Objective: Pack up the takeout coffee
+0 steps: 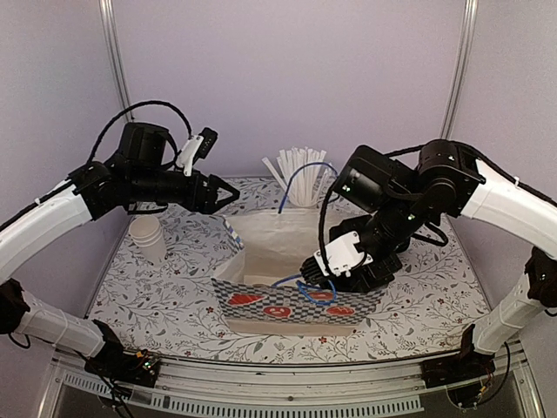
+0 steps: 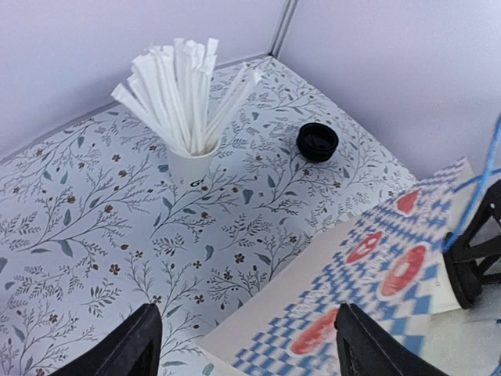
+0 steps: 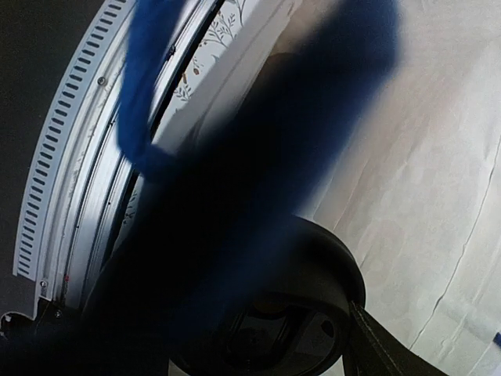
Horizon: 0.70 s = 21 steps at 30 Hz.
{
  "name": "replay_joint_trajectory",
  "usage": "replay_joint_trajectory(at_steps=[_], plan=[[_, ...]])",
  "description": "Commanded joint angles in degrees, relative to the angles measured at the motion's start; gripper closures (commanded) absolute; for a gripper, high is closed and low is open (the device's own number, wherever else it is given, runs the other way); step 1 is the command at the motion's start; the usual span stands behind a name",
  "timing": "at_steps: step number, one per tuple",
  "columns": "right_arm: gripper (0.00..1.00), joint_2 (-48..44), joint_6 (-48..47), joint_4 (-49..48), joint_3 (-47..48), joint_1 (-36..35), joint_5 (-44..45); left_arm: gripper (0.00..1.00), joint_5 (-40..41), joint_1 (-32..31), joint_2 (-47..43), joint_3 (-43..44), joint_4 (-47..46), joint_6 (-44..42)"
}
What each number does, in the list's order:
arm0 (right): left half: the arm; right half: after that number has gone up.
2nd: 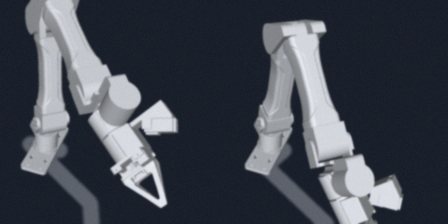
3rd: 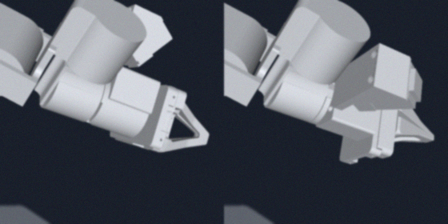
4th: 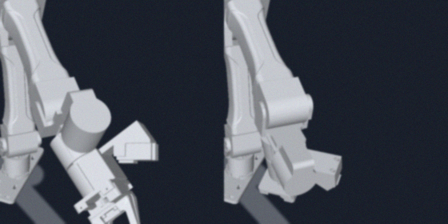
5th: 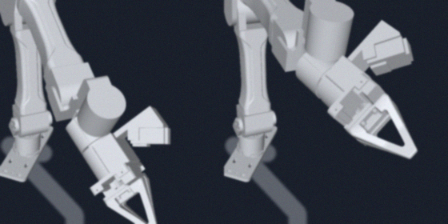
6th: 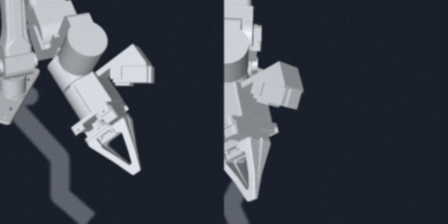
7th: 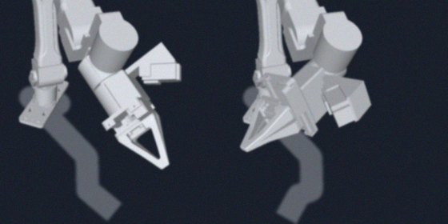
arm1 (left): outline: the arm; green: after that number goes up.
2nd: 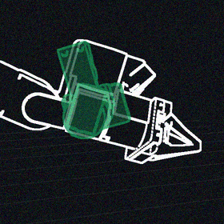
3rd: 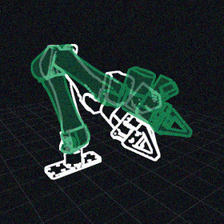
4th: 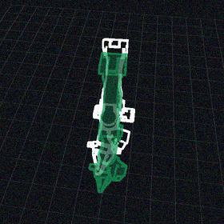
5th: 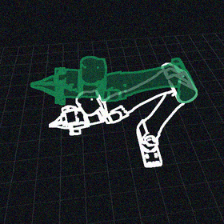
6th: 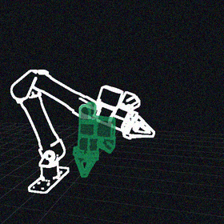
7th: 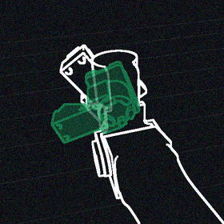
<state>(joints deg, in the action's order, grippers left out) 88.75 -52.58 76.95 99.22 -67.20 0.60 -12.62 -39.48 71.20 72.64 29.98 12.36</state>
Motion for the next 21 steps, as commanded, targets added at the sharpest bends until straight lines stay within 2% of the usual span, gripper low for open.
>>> replay_joint_trajectory(at_steps=[1, 8, 14, 21], plan=[[0.69, -3.6, -0.6, 1.1, -3.6, -0.1, 3.9, 0.22, 2.1, 4.6, 1.0, -4.8, -4.2, 3.5], [0.71, -6.5, -2.8, -6.7, -7.6, 0.7, 10.2, 0.24, -6.4, 5.5, 4.3, -9.5, -11.6, 3.2], [0.71, -4.6, -5.3, -12.7, -5.9, 5.7, 9.0, 0.28, -14.9, 5.2, 5.2, -10.2, -14.2, 3.9], [0.72, -1.1, -6.4, -18.4, -2.7, 7.1, 11.0, 0.29, -16.1, 4.5, 1.7, -11.1, -14.7, 4.6]])
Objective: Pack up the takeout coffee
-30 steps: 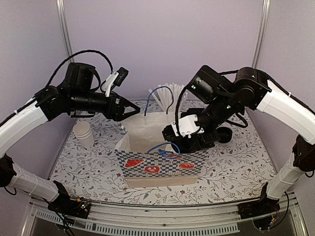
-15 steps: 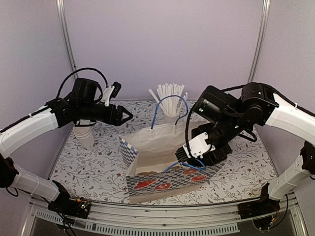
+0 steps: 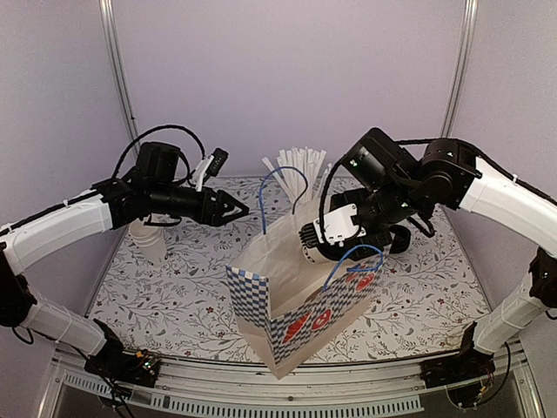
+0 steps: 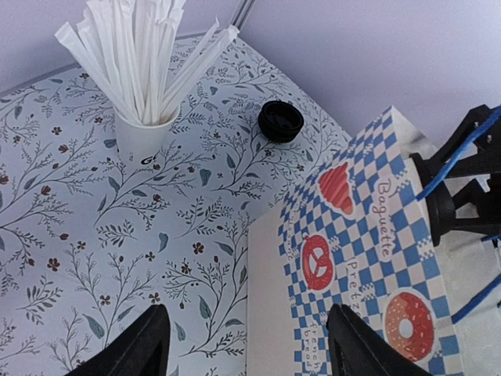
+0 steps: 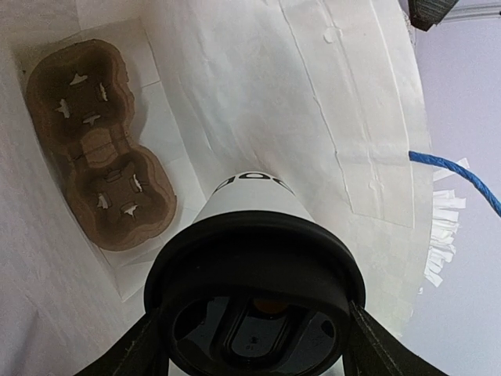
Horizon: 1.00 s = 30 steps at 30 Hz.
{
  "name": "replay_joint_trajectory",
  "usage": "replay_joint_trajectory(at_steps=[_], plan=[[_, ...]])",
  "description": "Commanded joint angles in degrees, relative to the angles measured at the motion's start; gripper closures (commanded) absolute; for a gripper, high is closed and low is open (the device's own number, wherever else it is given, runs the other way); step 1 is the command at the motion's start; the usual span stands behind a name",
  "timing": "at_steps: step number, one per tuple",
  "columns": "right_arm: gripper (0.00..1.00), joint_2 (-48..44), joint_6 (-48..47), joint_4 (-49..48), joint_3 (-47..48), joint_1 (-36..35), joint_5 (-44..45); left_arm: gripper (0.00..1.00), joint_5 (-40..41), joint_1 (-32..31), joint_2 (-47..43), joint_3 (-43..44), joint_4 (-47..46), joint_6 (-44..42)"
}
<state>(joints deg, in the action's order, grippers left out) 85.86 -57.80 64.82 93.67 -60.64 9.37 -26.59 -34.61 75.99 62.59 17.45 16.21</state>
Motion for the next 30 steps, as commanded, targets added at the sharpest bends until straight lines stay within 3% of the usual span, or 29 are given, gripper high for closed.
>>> replay_joint_trajectory(at_steps=[1, 9, 12, 17, 23, 30], plan=[[0.71, 2.2, -1.2, -6.9, 3.3, 0.7, 2.5, 0.29, -1.8, -0.4, -3.6, -0.7, -1.7, 1.0], [0.71, 3.0, -0.4, -7.7, 4.3, 2.2, 2.2, 0.36, 4.2, -1.9, -10.1, 5.0, 9.8, 5.3], [0.71, 2.1, 0.3, -7.3, 4.1, 2.2, 1.8, 0.39, 2.6, -2.9, -11.0, 7.6, 15.8, 9.1], [0.71, 1.6, 0.6, -6.7, 3.9, 2.2, 0.7, 0.41, 8.4, -8.6, -8.0, 12.0, 21.6, 11.4], [0.71, 1.8, 0.6, -5.5, 4.2, 2.2, -0.4, 0.41, 7.1, -12.6, -3.0, 14.7, 23.2, 10.3], [0.70, 0.5, 1.9, -1.1, 4.4, 1.2, -3.6, 0.50, 7.4, -14.1, 0.7, 16.7, 24.6, 8.5]])
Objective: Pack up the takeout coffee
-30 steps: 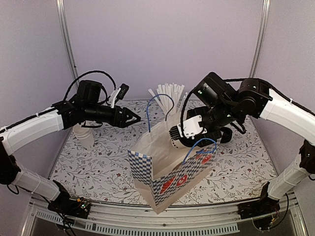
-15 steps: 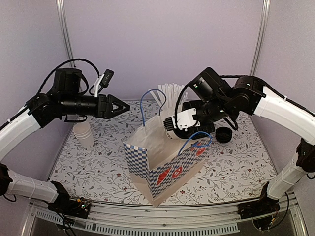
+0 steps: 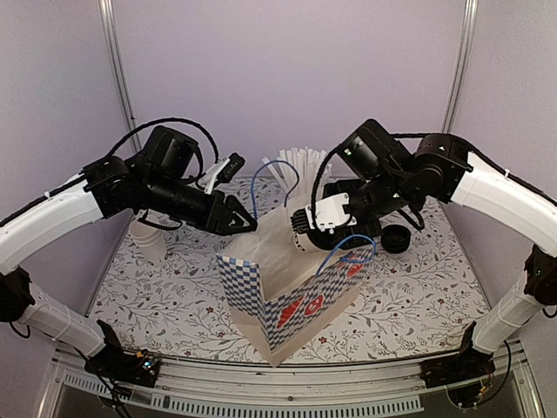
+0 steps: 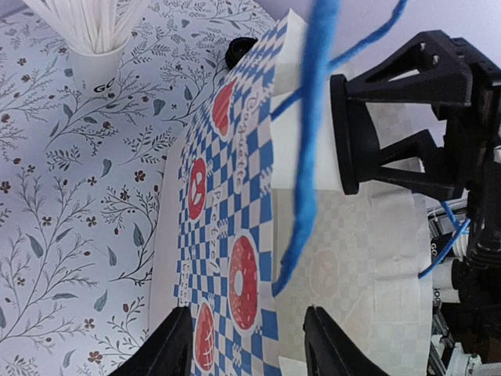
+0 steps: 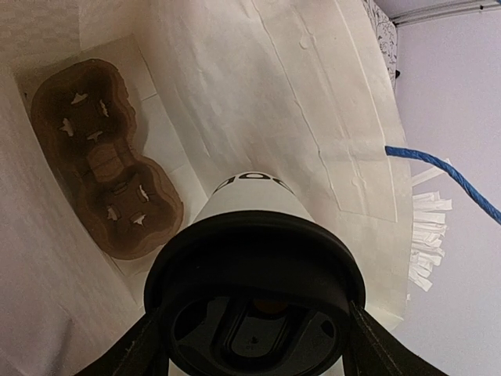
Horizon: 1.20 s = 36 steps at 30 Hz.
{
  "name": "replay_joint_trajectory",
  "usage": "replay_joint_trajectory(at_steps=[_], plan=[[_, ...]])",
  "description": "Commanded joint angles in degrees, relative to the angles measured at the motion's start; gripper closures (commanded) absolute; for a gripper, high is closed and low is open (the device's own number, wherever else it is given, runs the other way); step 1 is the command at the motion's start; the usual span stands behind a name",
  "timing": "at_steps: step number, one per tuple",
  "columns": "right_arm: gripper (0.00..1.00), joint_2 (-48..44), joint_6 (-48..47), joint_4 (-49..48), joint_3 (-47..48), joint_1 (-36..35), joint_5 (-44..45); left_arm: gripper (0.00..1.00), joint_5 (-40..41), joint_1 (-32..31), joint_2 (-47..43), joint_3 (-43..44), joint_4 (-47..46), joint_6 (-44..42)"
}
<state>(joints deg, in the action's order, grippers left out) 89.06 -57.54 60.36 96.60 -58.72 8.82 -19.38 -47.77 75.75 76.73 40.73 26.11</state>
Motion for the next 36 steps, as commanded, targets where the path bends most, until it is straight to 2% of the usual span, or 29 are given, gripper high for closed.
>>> replay_joint_trajectory(at_steps=[1, 6, 11, 14, 18, 23, 28, 36], plan=[[0.70, -3.1, 1.8, 4.1, 1.0, -1.2, -3.7, 0.52, -0.4, -1.4, 1.4, 2.9, 0.8, -1.9], [0.70, -6.2, 2.4, 5.4, -2.2, -3.8, -5.5, 0.51, -3.0, -3.4, 3.6, 4.2, -2.7, -2.8], [0.71, -8.7, 3.6, 8.6, -3.4, -4.8, -11.5, 0.31, -4.4, -5.7, 4.9, 6.6, -4.7, -4.7], [0.70, -11.4, 4.0, 10.6, -6.6, -5.8, -14.0, 0.25, -5.8, -6.1, 4.1, 7.0, -7.6, -6.5], [0.71, -15.6, 3.8, 11.4, -11.9, -8.1, -13.9, 0.23, -4.9, -6.0, 1.8, 7.2, -12.3, -8.7], [0.71, -18.9, 3.4, 13.0, -15.1, -11.8, -12.6, 0.22, -1.0, -5.2, 1.3, 7.2, -12.8, -10.5], [0.71, -20.7, 2.1, 13.4, -19.1, -15.0, -7.7, 0.22, 2.1, -3.8, 2.0, 4.4, -13.7, -10.9], [0.71, -22.6, 1.9, 7.5, -24.8, -16.2, 1.3, 0.22, 0.4, -0.1, 3.1, -2.3, -18.4, -10.5]])
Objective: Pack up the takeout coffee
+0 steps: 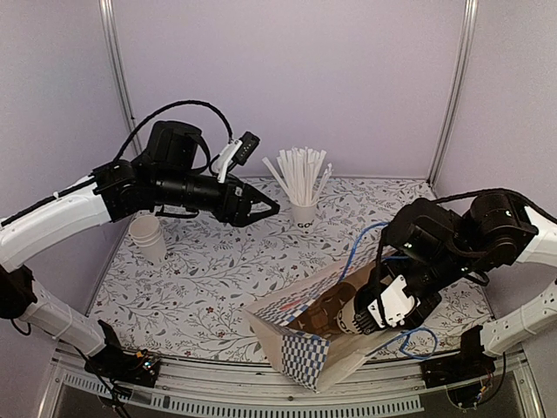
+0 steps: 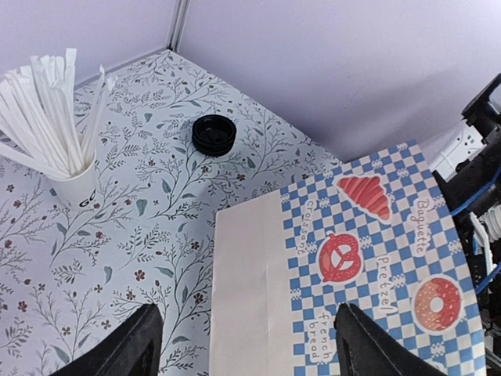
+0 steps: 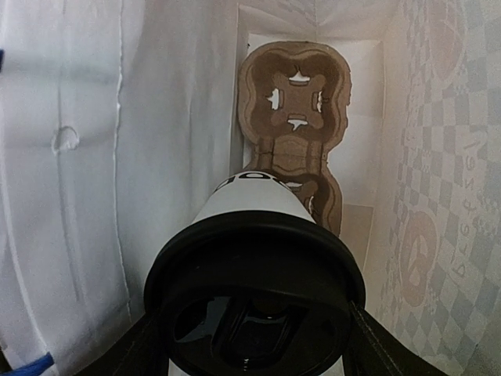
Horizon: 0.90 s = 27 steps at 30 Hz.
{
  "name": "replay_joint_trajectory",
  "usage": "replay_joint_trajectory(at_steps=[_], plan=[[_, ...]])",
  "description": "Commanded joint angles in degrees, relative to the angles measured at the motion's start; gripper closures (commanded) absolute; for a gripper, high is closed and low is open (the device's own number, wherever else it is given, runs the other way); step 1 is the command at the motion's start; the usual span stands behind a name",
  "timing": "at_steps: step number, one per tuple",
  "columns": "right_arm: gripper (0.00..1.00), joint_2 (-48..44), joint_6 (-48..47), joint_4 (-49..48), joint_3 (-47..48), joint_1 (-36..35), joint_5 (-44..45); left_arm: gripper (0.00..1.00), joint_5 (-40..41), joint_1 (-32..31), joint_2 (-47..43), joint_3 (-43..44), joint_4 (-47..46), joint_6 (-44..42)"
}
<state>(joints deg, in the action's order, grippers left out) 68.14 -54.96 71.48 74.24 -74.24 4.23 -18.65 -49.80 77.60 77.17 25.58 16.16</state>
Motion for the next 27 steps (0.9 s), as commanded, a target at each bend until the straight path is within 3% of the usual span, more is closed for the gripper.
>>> replay_joint_trajectory(at_steps=[1, 10, 17, 27], plan=[[0.71, -1.9, -0.9, -5.0, -3.4, -0.8, 7.6, 0.22, -0.4, 2.1, 1.7, -3.5, -3.7, -0.5], [0.72, -3.6, -1.7, -12.7, -8.6, -0.9, 15.9, 0.23, -6.8, 2.4, 7.5, -8.2, -11.8, 2.1], [0.73, -5.8, -1.3, -11.7, -10.1, -1.0, 15.4, 0.24, -12.3, 2.1, 11.4, -7.8, -14.5, 2.7], [0.72, -14.2, -8.6, -14.8, -16.8, -3.9, 17.3, 0.25, -13.8, 2.2, 15.4, -6.2, -14.6, 1.7]])
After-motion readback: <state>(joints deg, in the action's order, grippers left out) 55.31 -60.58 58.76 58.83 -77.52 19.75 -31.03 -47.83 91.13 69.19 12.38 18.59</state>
